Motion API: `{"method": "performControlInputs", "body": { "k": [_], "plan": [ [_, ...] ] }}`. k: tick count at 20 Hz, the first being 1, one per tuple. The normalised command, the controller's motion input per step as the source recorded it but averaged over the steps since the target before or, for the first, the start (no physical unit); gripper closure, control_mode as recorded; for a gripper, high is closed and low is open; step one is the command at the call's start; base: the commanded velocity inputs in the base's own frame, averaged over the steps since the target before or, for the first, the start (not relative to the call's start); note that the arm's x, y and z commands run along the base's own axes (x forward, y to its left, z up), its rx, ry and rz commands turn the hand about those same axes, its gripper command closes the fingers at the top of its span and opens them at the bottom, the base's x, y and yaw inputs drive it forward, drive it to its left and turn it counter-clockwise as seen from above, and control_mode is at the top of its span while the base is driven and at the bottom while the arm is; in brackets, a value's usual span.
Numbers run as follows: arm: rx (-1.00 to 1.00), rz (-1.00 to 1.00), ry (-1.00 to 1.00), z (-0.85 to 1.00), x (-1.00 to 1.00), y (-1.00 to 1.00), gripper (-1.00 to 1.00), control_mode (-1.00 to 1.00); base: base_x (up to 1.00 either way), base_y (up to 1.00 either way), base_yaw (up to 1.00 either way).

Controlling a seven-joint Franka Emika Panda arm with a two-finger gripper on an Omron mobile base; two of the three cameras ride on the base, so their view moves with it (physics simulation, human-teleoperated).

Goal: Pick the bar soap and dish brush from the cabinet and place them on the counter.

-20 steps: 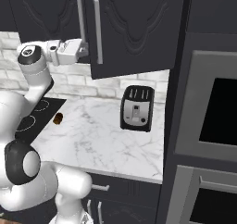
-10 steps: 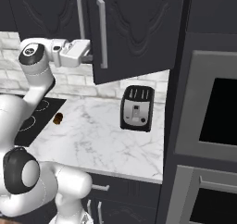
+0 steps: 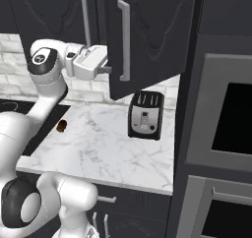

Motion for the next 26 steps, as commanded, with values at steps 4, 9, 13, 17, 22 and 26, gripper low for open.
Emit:
{"method": "performControlInputs", "body": {
  "k": [4, 9, 13, 17, 22, 26],
  "plan": [
    [0.0, 0.0, 0.01, 0.0, -0.36, -0.66, -1.0, -1.0, 0.0, 0.0, 0.0],
    [-0.02, -0.04, 0.05, 0.0, -0.26, -0.57, -1.0, -1.0, 0.0, 0.0, 0.0],
    [-0.06, -0.1, 0.09, -0.01, -0.07, -0.48, -1.0, -1.0, 0.0, 0.0, 0.0],
    [-0.08, -0.14, 0.1, -0.05, 0.0, -0.47, -1.0, -1.0, 0.0, 0.0, 0.0],
    [-0.09, -0.19, 0.08, -0.13, 0.05, -0.29, -1.0, -1.0, 0.0, 0.0, 0.0],
    [-0.06, -0.18, 0.05, -0.08, 0.13, -0.19, -1.0, -1.0, 0.0, 0.0, 0.0]
  ]
}}
